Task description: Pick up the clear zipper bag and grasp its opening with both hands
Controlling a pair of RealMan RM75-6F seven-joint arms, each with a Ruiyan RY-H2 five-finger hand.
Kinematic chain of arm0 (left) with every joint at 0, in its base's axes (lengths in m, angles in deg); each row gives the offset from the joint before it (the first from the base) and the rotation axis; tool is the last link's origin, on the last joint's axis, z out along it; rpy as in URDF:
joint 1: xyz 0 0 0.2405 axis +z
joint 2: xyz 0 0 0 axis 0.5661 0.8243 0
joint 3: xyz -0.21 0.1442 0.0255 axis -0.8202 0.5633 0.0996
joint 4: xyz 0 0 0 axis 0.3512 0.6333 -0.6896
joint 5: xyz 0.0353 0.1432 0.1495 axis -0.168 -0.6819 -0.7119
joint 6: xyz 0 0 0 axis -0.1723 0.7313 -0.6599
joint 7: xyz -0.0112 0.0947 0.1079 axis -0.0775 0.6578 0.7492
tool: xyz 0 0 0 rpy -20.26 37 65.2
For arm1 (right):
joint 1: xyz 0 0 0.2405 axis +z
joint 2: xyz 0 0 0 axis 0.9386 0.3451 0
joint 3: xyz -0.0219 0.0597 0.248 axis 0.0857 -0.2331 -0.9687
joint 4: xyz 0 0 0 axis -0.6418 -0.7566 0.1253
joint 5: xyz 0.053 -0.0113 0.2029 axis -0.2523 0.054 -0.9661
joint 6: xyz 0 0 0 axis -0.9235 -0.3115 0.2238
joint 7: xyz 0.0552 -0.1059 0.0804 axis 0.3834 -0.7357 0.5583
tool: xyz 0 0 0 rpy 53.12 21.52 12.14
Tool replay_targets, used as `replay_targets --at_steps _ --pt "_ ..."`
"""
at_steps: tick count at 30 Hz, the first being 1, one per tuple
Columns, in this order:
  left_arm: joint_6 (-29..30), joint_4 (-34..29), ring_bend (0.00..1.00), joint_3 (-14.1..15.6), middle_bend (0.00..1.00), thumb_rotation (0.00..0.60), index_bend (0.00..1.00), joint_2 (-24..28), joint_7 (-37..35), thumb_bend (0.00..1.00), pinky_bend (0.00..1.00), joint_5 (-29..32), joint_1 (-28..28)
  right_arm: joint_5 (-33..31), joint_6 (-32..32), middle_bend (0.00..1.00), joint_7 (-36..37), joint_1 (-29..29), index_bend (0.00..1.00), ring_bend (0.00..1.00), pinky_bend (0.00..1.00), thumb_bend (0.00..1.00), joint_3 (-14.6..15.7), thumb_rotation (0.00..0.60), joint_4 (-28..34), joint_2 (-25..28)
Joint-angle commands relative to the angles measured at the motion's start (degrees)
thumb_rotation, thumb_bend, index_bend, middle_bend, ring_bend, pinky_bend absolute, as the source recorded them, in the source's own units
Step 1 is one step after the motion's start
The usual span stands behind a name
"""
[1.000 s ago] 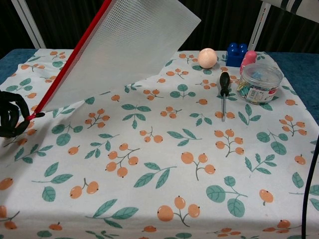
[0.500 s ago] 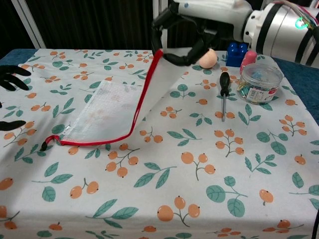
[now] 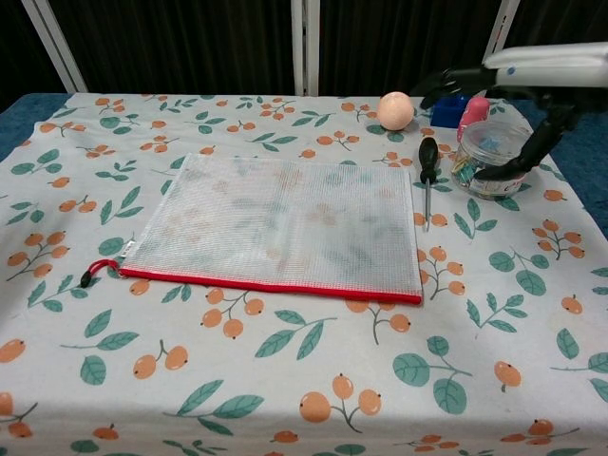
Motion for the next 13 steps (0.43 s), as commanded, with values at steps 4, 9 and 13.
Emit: replay_targets --at_steps 4,9,13 --pt "1.30 2.54 0.19 2.68 0.22 0.600 0.20 5.72 -2.02 0.17 0.23 0.19 3.90 0.00 -22.93 0.15 -1.53 -16.16 0.06 0.00 0.00 0.22 1.10 0.600 -1.12 2.54" --pt "6.58 1.42 0.19 5.31 0.22 0.600 0.20 6.86 -2.69 0.17 0.22 -2.11 8.18 2.27 -31.86 0.15 2.28 -24.95 0.06 0.00 0.00 0.22 3.56 0.600 -2.51 3.05" --pt "10.49 -0.01 0.19 7.40 0.22 0.600 0.20 6.82 -2.30 0.17 0.22 -5.28 10.85 4.35 -36.80 0.15 6.01 -30.21 0.06 0.00 0.00 0.22 4.85 0.600 -5.00 2.04"
